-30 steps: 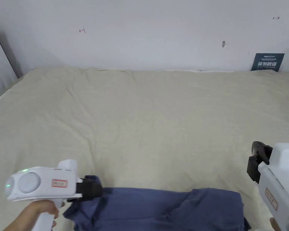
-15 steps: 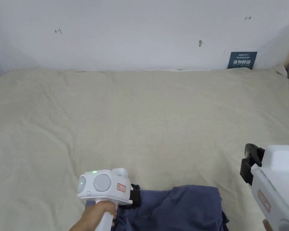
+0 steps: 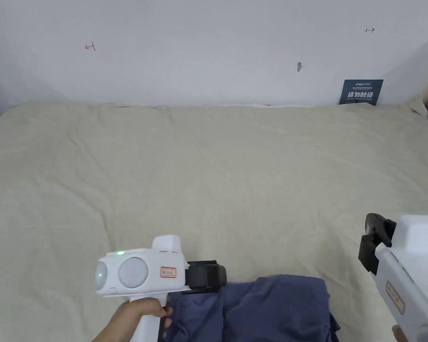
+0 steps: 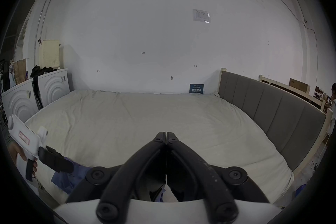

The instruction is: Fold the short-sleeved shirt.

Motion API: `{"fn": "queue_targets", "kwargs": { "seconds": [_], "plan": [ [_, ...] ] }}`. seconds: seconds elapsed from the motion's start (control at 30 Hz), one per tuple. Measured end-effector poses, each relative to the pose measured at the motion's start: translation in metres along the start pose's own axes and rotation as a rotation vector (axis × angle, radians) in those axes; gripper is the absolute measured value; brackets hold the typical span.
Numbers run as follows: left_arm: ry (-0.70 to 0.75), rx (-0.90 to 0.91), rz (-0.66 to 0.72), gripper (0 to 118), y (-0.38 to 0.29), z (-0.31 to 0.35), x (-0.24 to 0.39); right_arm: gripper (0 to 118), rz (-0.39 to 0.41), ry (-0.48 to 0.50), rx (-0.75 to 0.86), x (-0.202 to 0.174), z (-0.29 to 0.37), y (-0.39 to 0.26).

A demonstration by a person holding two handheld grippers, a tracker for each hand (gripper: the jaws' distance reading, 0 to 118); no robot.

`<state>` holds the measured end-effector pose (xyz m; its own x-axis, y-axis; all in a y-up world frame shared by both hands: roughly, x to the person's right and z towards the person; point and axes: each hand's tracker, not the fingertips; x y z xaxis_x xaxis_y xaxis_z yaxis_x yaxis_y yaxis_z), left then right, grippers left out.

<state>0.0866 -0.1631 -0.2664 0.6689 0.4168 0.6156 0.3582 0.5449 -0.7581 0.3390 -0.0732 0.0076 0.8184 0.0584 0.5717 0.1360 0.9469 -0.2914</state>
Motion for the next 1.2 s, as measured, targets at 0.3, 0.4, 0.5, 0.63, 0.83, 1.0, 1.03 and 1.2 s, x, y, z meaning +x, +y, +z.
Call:
{"fn": "queue_targets", "kwargs": {
  "seconds": [0.3, 0.4, 0.5, 0.63, 0.83, 1.0, 1.03, 1.2],
  "plan": [
    [0.276, 0.271, -0.088, 1, -0.03, 0.04, -0.032, 2, 0.011, 0.017, 0.011, -0.003, 0.003, 0.004],
    [0.297, 0.253, -0.11, 1, -0.047, 0.031, -0.043, 2, 0.01, 0.019, 0.01, -0.003, 0.004, 0.003],
    [0.362, 0.217, -0.184, 0, -0.061, 0.01, -0.049, 2, 0.008, 0.02, 0.004, -0.003, 0.004, 0.002],
    [0.351, 0.131, -0.242, 0, -0.08, -0.019, -0.042, 2, 0.006, 0.02, -0.002, -0.002, 0.004, -0.001],
    [0.279, 0.037, -0.273, 0, -0.098, -0.055, -0.021, 2, 0.004, 0.006, -0.012, 0.006, 0.004, -0.005],
    [0.209, 0.015, -0.255, 0, -0.106, -0.074, 0.01, 2, -0.002, -0.008, -0.028, 0.014, 0.002, -0.009],
    [0.2, 0.012, -0.25, 0, -0.107, -0.078, 0.015, 2, -0.002, -0.01, -0.031, 0.015, 0.002, -0.01],
    [0.21, 0.016, -0.255, 0, -0.107, -0.089, 0.032, 2, 0.0, -0.019, -0.038, 0.019, 0.003, -0.012]
  ]
}}
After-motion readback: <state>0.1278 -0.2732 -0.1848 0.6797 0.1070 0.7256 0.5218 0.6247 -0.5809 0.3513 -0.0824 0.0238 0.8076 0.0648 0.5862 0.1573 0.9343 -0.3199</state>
